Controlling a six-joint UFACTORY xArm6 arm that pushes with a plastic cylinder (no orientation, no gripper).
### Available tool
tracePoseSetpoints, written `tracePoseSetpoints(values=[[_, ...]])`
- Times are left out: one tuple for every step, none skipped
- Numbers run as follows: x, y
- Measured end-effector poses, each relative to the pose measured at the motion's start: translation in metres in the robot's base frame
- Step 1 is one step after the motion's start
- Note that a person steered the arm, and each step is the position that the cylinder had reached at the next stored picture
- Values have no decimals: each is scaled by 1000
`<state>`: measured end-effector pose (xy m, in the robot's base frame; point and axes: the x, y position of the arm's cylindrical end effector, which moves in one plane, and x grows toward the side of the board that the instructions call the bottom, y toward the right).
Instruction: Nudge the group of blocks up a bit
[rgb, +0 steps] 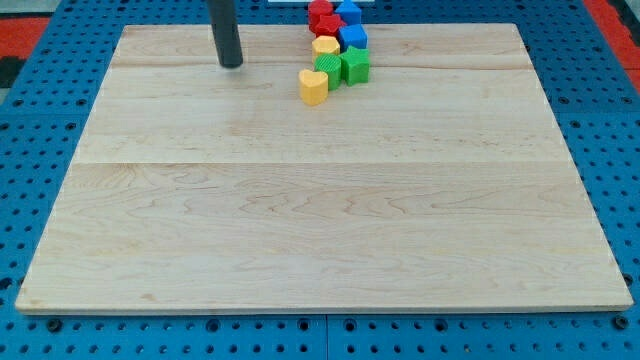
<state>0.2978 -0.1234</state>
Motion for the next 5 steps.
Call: tracePoseSetpoints(values=[[43,0],[44,-2],[44,-3],[39,3],[35,23]])
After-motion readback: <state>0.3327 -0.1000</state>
